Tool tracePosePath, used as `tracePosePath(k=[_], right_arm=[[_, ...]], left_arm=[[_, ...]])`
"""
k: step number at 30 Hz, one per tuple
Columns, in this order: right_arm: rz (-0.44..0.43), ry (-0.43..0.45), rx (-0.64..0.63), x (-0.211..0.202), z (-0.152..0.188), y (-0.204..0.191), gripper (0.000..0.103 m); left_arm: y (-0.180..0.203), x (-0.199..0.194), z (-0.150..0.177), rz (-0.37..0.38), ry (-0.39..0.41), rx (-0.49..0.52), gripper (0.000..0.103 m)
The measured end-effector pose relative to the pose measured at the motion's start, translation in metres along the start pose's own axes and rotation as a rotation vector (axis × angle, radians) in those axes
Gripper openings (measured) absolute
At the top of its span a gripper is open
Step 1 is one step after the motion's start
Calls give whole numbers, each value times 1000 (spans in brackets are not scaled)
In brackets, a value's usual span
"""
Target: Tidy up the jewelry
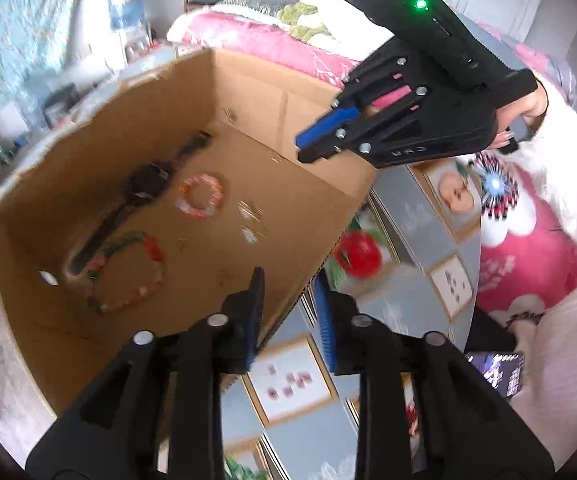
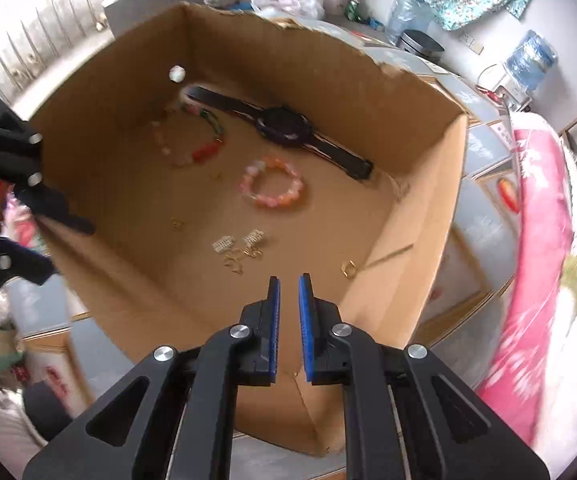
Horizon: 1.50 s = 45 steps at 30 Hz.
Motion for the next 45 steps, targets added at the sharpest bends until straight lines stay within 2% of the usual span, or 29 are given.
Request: tracePosePath(k=[2, 4, 5, 6, 7, 8, 10, 13, 14, 15, 16, 17, 21, 27, 30, 31, 32, 33, 34, 36, 38, 39, 42, 43, 45], right_arm=[[4, 56, 23, -10, 6, -11, 11], [26, 206, 83, -33, 6, -17, 11], [33, 282, 120, -44, 7, -17, 13], [41, 372, 168, -56, 9, -17, 17], [57, 468, 208, -68, 12, -18, 24], [44, 573, 239, -76, 18, -24, 33], [41, 653, 253, -75, 22, -35, 33], [75, 636, 267, -51, 27, -46, 35], [109, 696, 265, -52, 29, -46, 38], [138, 708, 260, -53, 30, -45, 41], [144, 705, 266, -52, 32, -44, 45], [128, 694, 278, -53, 32, -43, 45], [189, 707, 283, -46, 27, -38, 46], [207, 749, 247, -49, 24, -35, 46], [208, 744, 237, -49, 22, -27, 53], [227, 723, 261, -46, 23, -17, 45], [209, 727, 262, -44, 24, -8, 39], [203, 726, 270, -44, 24, -1, 29], [248, 704, 256, -41, 22, 2, 16], [229, 703, 233, -39, 18, 4, 17], [226, 698, 226, -39, 18, 3, 19], [218, 712, 229, -40, 19, 1, 20], [157, 792, 243, -48, 29, -15, 35], [132, 821, 243, -52, 34, -24, 45], [131, 839, 244, -55, 39, -32, 52]], left_arm=[[14, -24, 8, 35, 114, -51, 28], [24, -44, 9, 2, 239, -86, 31], [27, -52, 9, -37, 305, -109, 31], [24, -60, 10, -145, 382, -162, 34], [19, -65, 12, -237, 445, -209, 40], [18, -67, 13, -264, 495, -242, 45], [8, -62, 17, -364, 564, -322, 48], [-12, -37, 20, -375, 552, -438, 48], [-16, -36, 21, -401, 562, -450, 46], [-19, -37, 21, -461, 579, -442, 45], [-23, -35, 20, -487, 578, -450, 45], [-21, -34, 19, -499, 585, -452, 45], [-20, -28, 14, -583, 594, -454, 51], [-21, -25, 11, -643, 624, -488, 51], [-23, -21, 6, -664, 637, -510, 53], [-24, -17, 3, -662, 637, -511, 55], [-24, -13, -2, -687, 635, -499, 55], [-26, -11, -5, -680, 647, -496, 55], [-26, -9, -8, -694, 656, -487, 56], [-29, -8, -13, -700, 655, -490, 57], [-32, -7, -17, -695, 649, -490, 66], [-32, -7, -17, -690, 648, -488, 67], [-26, -15, -11, -679, 668, -470, 68], [-24, -20, -7, -670, 687, -460, 69], [-23, -26, 1, -675, 705, -448, 71]])
Point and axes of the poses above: each gripper's, at about its wrist camera, not at the fingertips, and x roughly the way its jaws point, y to its right, z to its underside, the point moved 8 cm from there along x, roughly the way its jaws point, and after that the axes turned 5 degrees about -x, right-handed, at the moved point
